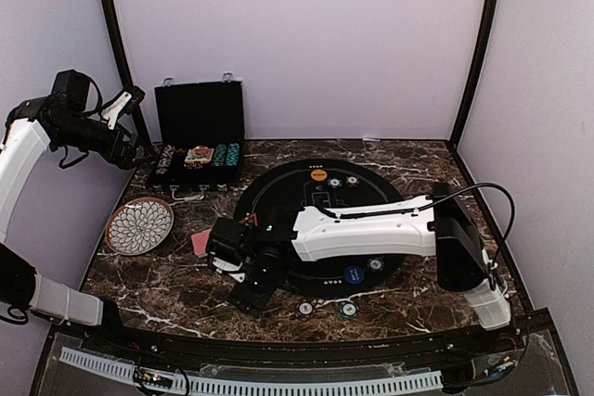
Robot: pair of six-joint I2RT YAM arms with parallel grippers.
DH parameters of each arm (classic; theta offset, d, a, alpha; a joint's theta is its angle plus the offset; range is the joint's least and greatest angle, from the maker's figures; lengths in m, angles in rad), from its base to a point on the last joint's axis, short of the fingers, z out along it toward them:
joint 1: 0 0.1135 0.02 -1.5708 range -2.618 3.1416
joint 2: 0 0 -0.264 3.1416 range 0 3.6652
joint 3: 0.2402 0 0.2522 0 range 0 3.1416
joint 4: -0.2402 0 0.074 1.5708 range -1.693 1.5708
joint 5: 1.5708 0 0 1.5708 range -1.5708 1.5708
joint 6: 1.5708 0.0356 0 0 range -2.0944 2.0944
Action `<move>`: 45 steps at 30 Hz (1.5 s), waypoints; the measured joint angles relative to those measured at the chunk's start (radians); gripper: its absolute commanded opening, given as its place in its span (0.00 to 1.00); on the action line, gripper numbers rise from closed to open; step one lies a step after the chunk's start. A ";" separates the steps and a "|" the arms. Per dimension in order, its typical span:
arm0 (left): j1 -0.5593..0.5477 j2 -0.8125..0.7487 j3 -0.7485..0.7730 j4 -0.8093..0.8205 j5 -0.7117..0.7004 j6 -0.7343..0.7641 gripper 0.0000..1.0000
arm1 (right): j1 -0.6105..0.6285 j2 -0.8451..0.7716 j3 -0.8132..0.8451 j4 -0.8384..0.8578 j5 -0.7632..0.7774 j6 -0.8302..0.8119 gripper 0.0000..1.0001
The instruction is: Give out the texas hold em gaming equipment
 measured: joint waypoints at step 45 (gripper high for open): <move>0.000 0.000 0.000 0.000 -0.001 0.000 0.99 | 0.003 0.000 0.079 -0.085 0.061 0.006 0.10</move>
